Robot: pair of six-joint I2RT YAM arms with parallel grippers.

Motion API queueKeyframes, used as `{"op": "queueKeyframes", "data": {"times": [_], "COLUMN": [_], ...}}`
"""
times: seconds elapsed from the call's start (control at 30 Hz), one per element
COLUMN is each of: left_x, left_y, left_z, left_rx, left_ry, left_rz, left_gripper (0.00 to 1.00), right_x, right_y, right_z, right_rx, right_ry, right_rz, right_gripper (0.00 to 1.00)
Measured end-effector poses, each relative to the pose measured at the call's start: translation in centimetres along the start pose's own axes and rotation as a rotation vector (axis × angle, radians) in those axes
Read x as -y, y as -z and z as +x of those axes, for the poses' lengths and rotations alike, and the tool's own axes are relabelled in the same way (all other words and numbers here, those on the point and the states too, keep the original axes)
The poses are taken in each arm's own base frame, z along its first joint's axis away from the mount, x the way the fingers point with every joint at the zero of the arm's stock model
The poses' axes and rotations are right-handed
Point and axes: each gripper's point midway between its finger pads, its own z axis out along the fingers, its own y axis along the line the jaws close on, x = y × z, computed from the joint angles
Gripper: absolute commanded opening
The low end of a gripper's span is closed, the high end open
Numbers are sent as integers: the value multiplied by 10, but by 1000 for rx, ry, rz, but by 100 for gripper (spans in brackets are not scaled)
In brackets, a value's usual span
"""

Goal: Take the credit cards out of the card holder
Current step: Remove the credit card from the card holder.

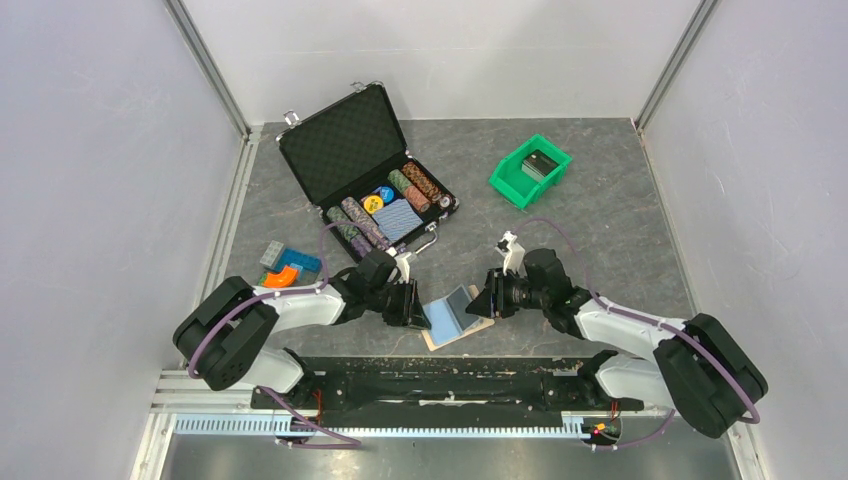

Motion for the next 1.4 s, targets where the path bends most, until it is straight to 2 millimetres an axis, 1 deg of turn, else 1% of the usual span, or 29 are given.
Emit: {"op": "queueKeyframes", "data": {"times": [0.1,0.27,0.33,0.4,0.5,0.73,0.8,0.9,1.03,1.17,1.3,1.4], "left_x": [0,0,0,0,1,2,3,4,8,14,22,23], "left_y": [0,0,0,0,0,0,0,0,7,18,30,34], "left_z": [0,0,0,0,0,0,0,0,-5,-14,-23,-26], "left_rx": [0,0,0,0,0,0,-1,2,32,88,139,158], "left_ry": [0,-1,-1,-1,-1,6,12,18,14,7,-8,-9], "left_rz": [0,1,1,1,1,5,5,7,-1,-14,-15,-19], "left_gripper": [32,32,32,32,33,36,38,42,43,44,44,40], "right_x": [-4,-10,-12,-13,-16,-28,-32,-38,-39,-37,-34,-31], "right_y": [2,4,4,4,3,-5,-8,-10,-12,-12,-12,-12], "right_z": [-2,-5,-5,-4,0,18,24,27,21,11,6,7], "right_rx": [10,23,23,17,7,-58,-81,-97,-83,-50,-35,-34], "right_ry": [4,19,22,24,32,42,46,55,63,83,98,99], "right_rz": [-11,-28,-33,-38,-45,-74,-83,-96,-88,-56,-28,-14], "right_gripper": [36,26,26,26,29,33,34,36,36,35,35,35]}}
